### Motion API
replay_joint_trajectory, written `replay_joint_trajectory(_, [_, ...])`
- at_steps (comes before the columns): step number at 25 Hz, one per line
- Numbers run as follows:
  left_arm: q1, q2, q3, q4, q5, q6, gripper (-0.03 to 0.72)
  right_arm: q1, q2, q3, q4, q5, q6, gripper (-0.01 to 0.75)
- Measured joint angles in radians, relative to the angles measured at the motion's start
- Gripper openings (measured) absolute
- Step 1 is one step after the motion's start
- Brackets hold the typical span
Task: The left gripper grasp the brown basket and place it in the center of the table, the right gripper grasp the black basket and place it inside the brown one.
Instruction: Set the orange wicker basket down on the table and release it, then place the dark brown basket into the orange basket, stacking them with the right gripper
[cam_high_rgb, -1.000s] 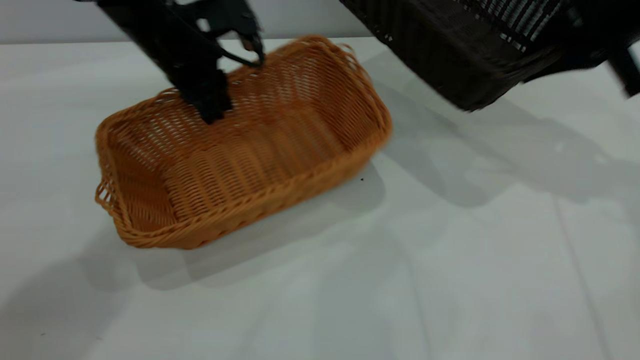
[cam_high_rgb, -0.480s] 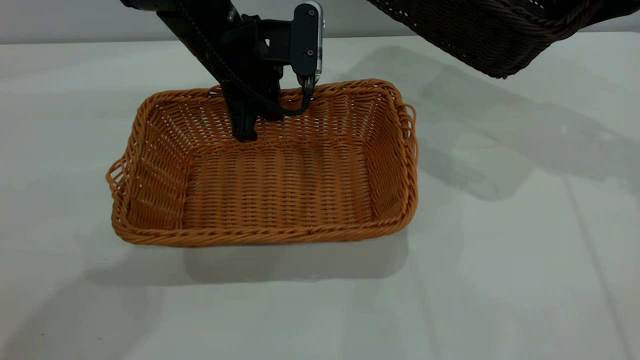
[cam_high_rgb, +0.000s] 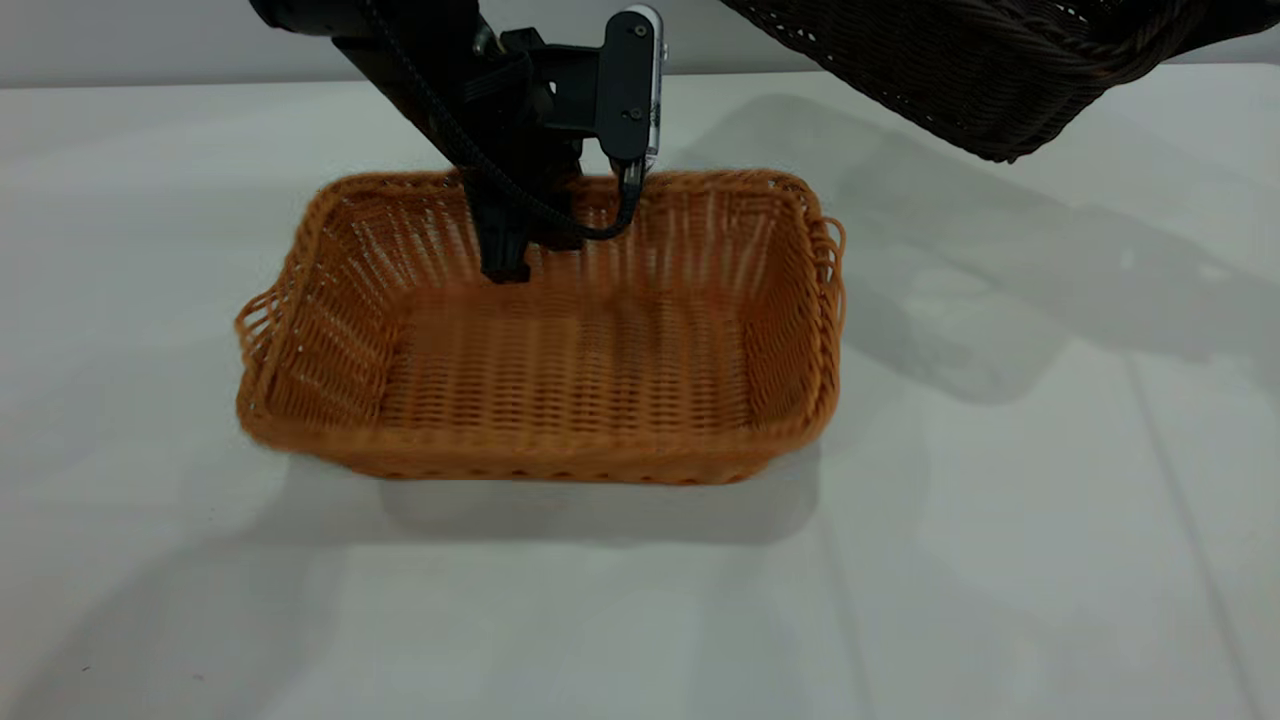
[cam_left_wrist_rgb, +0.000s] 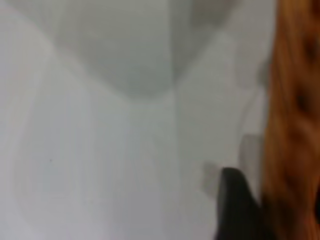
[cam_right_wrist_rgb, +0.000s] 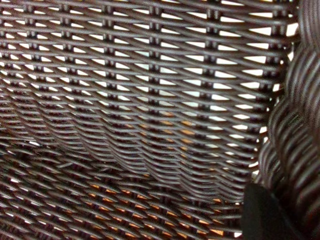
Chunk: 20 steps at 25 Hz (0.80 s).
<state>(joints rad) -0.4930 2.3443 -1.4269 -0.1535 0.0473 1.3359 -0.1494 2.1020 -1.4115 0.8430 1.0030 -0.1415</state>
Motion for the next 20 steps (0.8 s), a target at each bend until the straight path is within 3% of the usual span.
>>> replay_joint_trajectory(3, [-0.007, -0.018, 0.000, 0.000, -0.005, -0.004, 0.454, -0.002, 0.000, -0.015, 0.000, 0.008, -0.002, 0.092])
replay_joint_trajectory(6, [-0.018, -0.090, 0.000, 0.000, 0.080, -0.017, 0.491, -0.003, 0.000, -0.041, -0.002, 0.031, -0.002, 0.092])
replay_joint_trajectory(13, [-0.029, -0.463, 0.000, -0.005, 0.597, -0.092, 0.498, 0.014, 0.000, -0.070, -0.008, 0.046, -0.002, 0.092])
replay_joint_trajectory(16, [-0.029, -0.626, 0.000, -0.037, 0.720, -0.125, 0.498, 0.087, 0.000, -0.071, -0.037, 0.045, 0.001, 0.092])
replay_joint_trajectory(20, [-0.029, -0.801, 0.000, -0.072, 0.751, -0.148, 0.498, 0.263, 0.000, -0.071, -0.065, 0.046, 0.000, 0.092])
